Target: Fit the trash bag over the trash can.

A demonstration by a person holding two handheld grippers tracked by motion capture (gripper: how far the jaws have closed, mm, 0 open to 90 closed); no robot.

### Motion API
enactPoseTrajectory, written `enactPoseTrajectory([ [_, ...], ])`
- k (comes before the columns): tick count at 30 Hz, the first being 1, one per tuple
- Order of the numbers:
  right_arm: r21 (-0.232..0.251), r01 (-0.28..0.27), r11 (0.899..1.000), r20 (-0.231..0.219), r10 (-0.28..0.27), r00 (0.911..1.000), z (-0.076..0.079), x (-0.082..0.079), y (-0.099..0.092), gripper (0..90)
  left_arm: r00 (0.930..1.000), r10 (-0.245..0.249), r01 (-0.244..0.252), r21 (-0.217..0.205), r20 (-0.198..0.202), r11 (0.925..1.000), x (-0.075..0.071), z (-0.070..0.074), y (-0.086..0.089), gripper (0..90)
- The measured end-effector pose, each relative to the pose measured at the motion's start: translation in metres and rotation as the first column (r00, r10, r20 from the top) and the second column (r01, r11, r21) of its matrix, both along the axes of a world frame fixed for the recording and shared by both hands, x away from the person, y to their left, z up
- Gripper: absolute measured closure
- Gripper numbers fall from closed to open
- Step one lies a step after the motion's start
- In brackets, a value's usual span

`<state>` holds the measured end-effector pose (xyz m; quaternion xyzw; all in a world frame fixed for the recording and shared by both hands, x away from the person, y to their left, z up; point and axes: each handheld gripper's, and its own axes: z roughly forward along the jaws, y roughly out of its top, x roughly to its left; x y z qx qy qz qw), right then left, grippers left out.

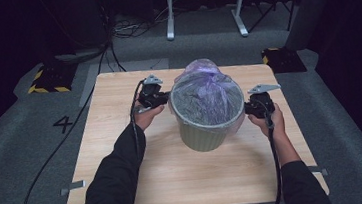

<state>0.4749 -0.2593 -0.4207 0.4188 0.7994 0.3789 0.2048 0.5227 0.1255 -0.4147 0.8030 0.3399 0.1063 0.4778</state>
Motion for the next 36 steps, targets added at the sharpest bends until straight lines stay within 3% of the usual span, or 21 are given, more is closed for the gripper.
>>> enactPoseTrajectory([
  [3,0.037,-0.017,0.999,0.044,0.016,0.9989,0.000,-0.007,-0.009,82.7,0.9993,0.001,-0.001,-0.004,0.036,1.0000,-0.012,0.003,0.008,80.6],
  [6,0.054,-0.008,0.999,0.093,0.003,0.9957,0.006,-0.014,-0.017,63.7,0.9966,-0.018,0.020,-0.023,0.081,0.9995,-0.026,0.009,0.014,62.1],
  [8,0.093,-0.014,0.996,0.105,0.004,0.9945,0.011,-0.020,-0.024,54.5,0.9937,-0.034,0.038,-0.034,0.106,0.9987,-0.036,0.014,0.020,49.5],
  [12,0.076,-0.056,0.996,0.148,0.044,0.9881,0.020,-0.036,-0.033,39.5,0.9854,-0.089,0.090,0.002,0.145,0.9960,-0.052,0.018,0.023,29.7],
  [15,0.058,-0.102,0.993,0.166,0.091,0.9819,0.026,-0.048,-0.037,31.8,0.9757,-0.137,0.134,0.028,0.171,0.9906,-0.064,0.020,0.022,23.8],
  [19,0.046,-0.192,0.980,0.198,0.179,0.9637,0.032,-0.067,-0.037,24.3,0.9611,-0.208,0.200,0.061,0.182,0.9779,-0.073,0.024,0.018,20.6],
  [20,0.034,-0.205,0.978,0.211,0.193,0.9583,0.033,-0.072,-0.036,22.6,0.9604,-0.205,0.197,0.061,0.188,0.9785,-0.073,0.025,0.018,20.0],
  [24,0.025,-0.262,0.965,0.241,0.249,0.9382,0.034,-0.088,-0.030,19.6,0.9522,-0.234,0.226,0.064,0.197,0.9721,-0.078,0.028,0.014,22.0],
  [28,-0.031,-0.322,0.946,0.280,0.317,0.9062,0.035,-0.105,-0.015,18.6,0.9482,-0.247,0.230,0.106,0.200,0.9675,-0.080,0.028,0.011,37.2],
  [29,-0.045,-0.328,0.944,0.291,0.327,0.8992,0.035,-0.108,-0.010,19.0,0.9475,-0.245,0.225,0.113,0.206,0.9677,-0.080,0.027,0.011,47.5],
  [32,-0.077,-0.324,0.943,0.308,0.332,0.8916,0.035,-0.110,0.003,23.7,0.9475,-0.241,0.215,0.139,0.210,0.9667,-0.080,0.028,0.009,63.2],
  [34,-0.084,-0.303,0.949,0.313,0.314,0.8963,0.032,-0.106,0.009,38.4,0.9426,-0.260,0.236,0.132,0.210,0.9628,-0.080,0.028,0.009,74.1],
  [36,-0.073,-0.300,0.951,0.313,0.308,0.8984,0.028,-0.103,0.011,53.7,0.9417,-0.249,0.221,0.140,0.226,0.9650,-0.080,0.028,0.009,84.3],
])
